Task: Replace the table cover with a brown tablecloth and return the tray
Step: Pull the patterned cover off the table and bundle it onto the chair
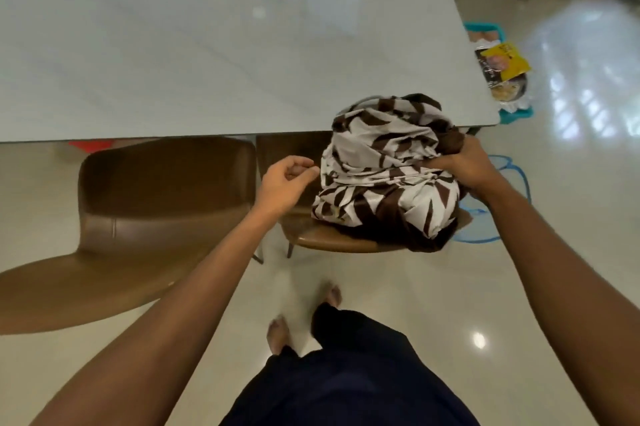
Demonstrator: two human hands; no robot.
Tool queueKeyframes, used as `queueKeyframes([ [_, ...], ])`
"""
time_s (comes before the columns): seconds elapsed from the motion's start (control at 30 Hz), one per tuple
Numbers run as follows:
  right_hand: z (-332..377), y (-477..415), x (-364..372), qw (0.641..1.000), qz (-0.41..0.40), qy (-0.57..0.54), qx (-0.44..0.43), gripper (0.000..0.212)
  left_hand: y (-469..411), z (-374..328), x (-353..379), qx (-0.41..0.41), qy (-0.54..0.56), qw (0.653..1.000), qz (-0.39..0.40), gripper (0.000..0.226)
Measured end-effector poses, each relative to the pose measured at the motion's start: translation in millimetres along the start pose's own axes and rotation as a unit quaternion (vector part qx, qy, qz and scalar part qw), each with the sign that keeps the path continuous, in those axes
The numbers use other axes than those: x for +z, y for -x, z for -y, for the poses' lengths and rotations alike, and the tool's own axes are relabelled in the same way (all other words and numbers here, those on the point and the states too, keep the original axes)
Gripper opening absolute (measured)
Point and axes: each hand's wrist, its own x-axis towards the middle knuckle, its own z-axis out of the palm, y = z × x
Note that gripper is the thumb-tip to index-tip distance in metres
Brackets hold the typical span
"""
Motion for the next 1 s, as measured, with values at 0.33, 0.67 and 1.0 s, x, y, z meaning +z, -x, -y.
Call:
queueKeyframes([
  [0.33, -167, 50, -209, 0.945, -0.278, 0.029, 0.168, 0.058, 15, -64, 207, 0.094, -0.343, 0.900, 0.251, 0.031],
  [0.67, -276, 20, -315, 0.900, -0.370, -0.039, 0.229, 0.066, -32, -61, 403, 0.060, -0.394, 0.889, 0.226, 0.030],
  [1.0, -299, -120, -305, 0.936, -0.320, 0.097, 0.111, 0.056, -142, 4, 485, -0.192, -0.260, 0.929, 0.180, 0.016],
])
